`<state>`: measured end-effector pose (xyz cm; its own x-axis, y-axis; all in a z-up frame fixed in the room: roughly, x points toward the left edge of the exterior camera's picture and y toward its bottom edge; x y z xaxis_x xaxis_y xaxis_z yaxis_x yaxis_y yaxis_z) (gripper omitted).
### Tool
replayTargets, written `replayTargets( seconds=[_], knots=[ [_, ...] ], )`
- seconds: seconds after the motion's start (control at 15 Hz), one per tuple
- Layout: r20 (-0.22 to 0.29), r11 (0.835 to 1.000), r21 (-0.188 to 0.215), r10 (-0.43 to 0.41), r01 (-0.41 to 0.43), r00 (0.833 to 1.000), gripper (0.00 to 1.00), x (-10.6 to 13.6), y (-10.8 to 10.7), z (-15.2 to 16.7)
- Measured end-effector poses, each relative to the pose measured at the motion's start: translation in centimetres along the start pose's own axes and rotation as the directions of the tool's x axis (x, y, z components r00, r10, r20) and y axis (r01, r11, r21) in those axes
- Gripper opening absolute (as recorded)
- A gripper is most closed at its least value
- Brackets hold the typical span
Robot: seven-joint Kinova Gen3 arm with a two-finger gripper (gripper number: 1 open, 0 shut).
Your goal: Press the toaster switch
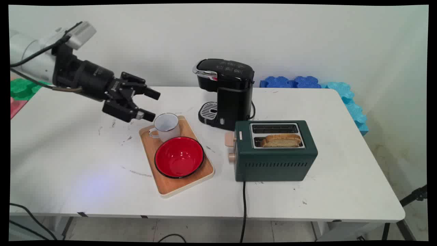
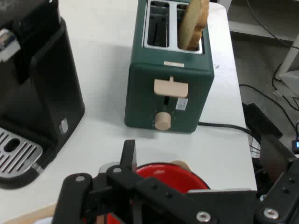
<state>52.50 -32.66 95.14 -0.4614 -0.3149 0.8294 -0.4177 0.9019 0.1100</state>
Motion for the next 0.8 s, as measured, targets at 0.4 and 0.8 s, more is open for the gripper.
replayTargets(
  seconds=[0.4,0.8],
  knots=[
    [0.013,0.999,0.038,0.01,-0.01,1.0,1.0,4.1,0.8,3.2],
    [0.081,0.996,0.06,0.055,-0.06,0.995,1.0,7.7,2.0,8.8]
  ],
)
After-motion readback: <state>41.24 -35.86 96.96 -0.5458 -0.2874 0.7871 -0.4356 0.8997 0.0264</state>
